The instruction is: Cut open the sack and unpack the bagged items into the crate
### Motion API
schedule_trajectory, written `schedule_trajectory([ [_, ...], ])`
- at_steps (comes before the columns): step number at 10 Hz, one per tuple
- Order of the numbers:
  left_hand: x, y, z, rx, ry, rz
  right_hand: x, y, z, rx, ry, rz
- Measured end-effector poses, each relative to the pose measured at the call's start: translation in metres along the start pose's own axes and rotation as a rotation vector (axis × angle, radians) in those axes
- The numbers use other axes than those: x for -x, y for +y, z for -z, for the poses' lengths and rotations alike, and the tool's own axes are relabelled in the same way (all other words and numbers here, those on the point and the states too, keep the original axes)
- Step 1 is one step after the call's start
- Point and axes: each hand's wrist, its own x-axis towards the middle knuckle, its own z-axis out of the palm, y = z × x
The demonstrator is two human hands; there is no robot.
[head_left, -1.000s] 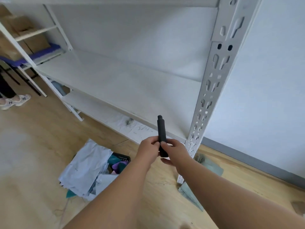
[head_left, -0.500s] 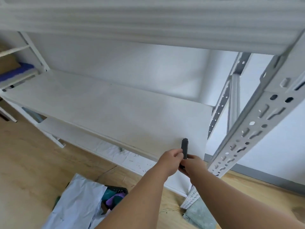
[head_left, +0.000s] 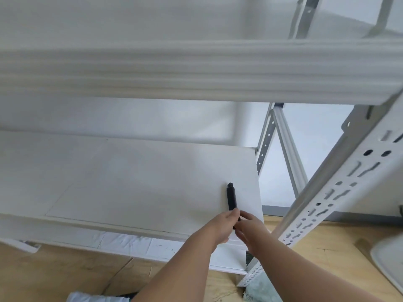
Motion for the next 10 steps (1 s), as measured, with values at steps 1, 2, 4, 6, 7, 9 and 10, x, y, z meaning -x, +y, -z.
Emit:
schedule_trajectory([
  [1,-0.009,0.0,0.003,-0.035,0.005,-0.032,0.003,-0.005,-0.003,0.145,-0.043,0.065],
  [2,-0.017,-0.005,0.005,-0.057,-0.004,-0.048,0.007,-0.006,-0.009,0.291,0.019,0.137],
  [4,-0.018,-0.002,0.009,-0.028,-0.046,-0.052,0.006,-0.009,-0.013,0.37,-0.001,0.2],
  [6,-0.024,-0.016,0.009,0.012,0.0,-0.101,0.004,-0.004,-0.005,0.382,0.031,0.173],
  [7,-0.017,-0.017,0.008,0.02,0.048,-0.1,0.016,0.004,-0.001,0.398,0.055,0.182],
  [9,0.02,-0.007,0.009,-0.06,0.163,-0.11,0.045,0.005,0.008,0.474,0.015,0.239],
  [10,0.046,-0.005,0.005,-0.107,0.228,-0.129,0.06,0.004,0.007,0.546,0.039,0.31],
])
